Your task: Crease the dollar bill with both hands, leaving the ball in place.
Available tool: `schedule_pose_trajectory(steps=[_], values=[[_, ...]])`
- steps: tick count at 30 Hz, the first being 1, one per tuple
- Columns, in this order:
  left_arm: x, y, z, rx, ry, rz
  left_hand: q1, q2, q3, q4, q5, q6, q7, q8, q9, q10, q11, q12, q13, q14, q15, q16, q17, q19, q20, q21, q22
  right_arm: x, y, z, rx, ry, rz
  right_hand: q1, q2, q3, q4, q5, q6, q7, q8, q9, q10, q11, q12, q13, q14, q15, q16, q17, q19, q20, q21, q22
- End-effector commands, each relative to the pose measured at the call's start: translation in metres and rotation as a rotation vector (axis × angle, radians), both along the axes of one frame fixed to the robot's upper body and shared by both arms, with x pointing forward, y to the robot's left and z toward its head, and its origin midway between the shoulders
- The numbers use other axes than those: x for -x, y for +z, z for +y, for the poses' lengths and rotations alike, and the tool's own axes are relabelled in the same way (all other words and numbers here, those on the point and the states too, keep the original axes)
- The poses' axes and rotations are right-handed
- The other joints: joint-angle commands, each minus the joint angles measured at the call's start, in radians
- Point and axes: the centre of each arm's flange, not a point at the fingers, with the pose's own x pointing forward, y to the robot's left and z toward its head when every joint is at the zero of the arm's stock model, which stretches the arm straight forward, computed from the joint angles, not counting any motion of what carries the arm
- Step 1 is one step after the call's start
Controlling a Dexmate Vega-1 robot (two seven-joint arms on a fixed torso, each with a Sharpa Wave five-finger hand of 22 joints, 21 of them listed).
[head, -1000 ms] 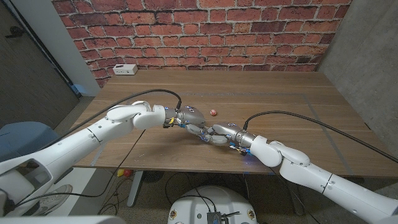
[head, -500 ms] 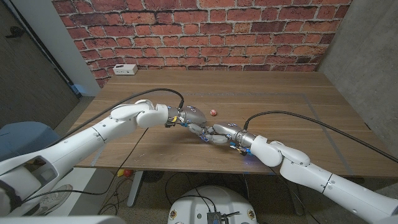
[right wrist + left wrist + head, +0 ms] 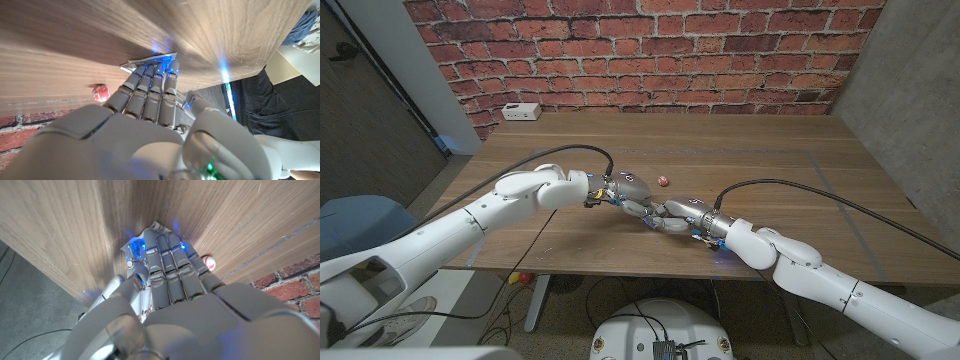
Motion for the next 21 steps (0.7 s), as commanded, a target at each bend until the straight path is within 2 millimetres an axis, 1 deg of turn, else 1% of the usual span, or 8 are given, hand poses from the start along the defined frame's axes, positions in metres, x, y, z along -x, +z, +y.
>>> schedule_pose_trajectory(steps=[1,3,5,7,9,17,19,21], values=[[0.024,0.034,0.024,0.392,-0.167,-0.082,0.02,0.015,-0.038,-0.008,-0.02,-0.112,-0.042,-0.024,-0.001,-0.076,-0.013,-0.032,0.007,-0.085,0.011,-0.006,0.014,-0.052,0.027,-0.018,0.0,0.007,0.005,0.005,-0.003,0.022,-0.013,-0.004,0.011,0.003,-0.01,0.007,-0.001,-0.013,0.001,0.001,0.004,0.008,0.001,0.004,-0.001,0.003,0.006,0.003,0.012,0.011,0.007,0.065],[0.025,0.036,0.027,0.441,-0.185,-0.08,0.023,0.014,-0.043,-0.008,-0.022,-0.144,-0.067,-0.027,-0.002,-0.101,-0.015,-0.041,0.008,-0.109,0.015,-0.011,0.013,-0.067,0.031,-0.023,0.0,0.01,0.007,0.006,-0.013,0.029,-0.019,0.006,0.024,0.011,-0.018,0.009,-0.002,-0.015,0.001,0.001,0.002,0.006,0.0,0.004,0.0,0.008,0.008,0.006,0.01,0.016,0.005,0.065],[0.025,0.036,0.029,0.479,-0.197,-0.071,0.025,0.014,-0.049,-0.009,-0.024,-0.168,-0.07,-0.029,-0.002,-0.117,-0.017,-0.046,0.007,-0.116,0.016,-0.009,0.014,-0.072,0.034,-0.025,0.0,0.013,0.01,0.007,-0.028,0.036,-0.027,0.035,0.039,0.034,-0.041,0.011,-0.019,-0.025,-0.004,0.002,0.001,0.004,0.0,0.005,0.003,0.014,0.013,0.01,0.008,0.034,0.004,0.066],[0.025,0.036,0.029,0.503,-0.201,-0.06,0.027,0.018,-0.053,-0.007,-0.026,-0.179,-0.074,-0.028,-0.003,-0.125,-0.019,-0.048,0.008,-0.121,0.016,-0.007,0.017,-0.076,0.038,-0.026,0.0,0.016,0.014,0.007,-0.056,0.053,-0.032,0.05,0.042,0.046,-0.053,0.01,-0.037,-0.031,-0.008,0.002,-0.003,0.004,0.0,0.005,0.003,0.013,0.017,0.016,0.002,0.052,0.002,0.066],[0.026,0.036,0.03,0.515,-0.204,-0.058,0.027,0.019,-0.055,-0.005,-0.026,-0.189,-0.077,-0.028,-0.003,-0.128,-0.015,-0.048,0.008,-0.125,0.018,-0.006,0.018,-0.077,0.038,-0.027,0.0,0.021,0.018,0.007,-0.09,0.066,-0.055,0.062,0.04,0.053,-0.063,0.008,-0.056,-0.043,-0.012,0.002,-0.004,0.005,0.0,0.006,0.004,0.012,0.022,0.021,0.002,0.06,0.002,0.067],[0.024,0.031,0.04,0.594,-0.205,-0.036,0.025,0.023,-0.061,0.008,-0.026,-0.217,-0.084,-0.027,-0.004,-0.137,-0.012,-0.049,0.01,-0.134,0.021,-0.004,0.02,-0.081,0.042,-0.027,0.0,0.04,0.039,0.0,-0.26,0.114,-0.148,0.085,0.035,0.061,-0.085,0.003,-0.086,-0.073,-0.012,0.003,-0.02,-0.003,-0.004,0.007,0.011,-0.002,0.037,0.037,0.003,0.076,0.002,0.068],[0.024,0.03,0.042,0.612,-0.205,-0.033,0.025,0.024,-0.061,0.01,-0.026,-0.221,-0.084,-0.027,-0.004,-0.138,-0.012,-0.049,0.01,-0.134,0.021,-0.003,0.02,-0.081,0.042,-0.027,0.0,0.042,0.043,-0.002,-0.293,0.123,-0.164,0.095,0.035,0.063,-0.094,0.0,-0.112,-0.091,-0.014,0.003,-0.047,-0.017,-0.011,0.008,-0.003,-0.006,0.039,0.046,-0.002,0.078,0.0,0.068],[0.024,0.029,0.044,0.634,-0.208,-0.028,0.025,0.024,-0.061,0.012,-0.025,-0.23,-0.082,-0.028,-0.004,-0.139,-0.01,-0.048,0.01,-0.139,0.021,-0.004,0.019,-0.082,0.044,-0.028,0.0,0.044,0.046,-0.004,-0.32,0.13,-0.175,0.098,0.035,0.063,-0.097,-0.001,-0.127,-0.101,-0.015,0.003,-0.058,-0.022,-0.012,0.008,-0.011,-0.01,0.04,0.051,-0.003,0.078,0.0,0.069]])
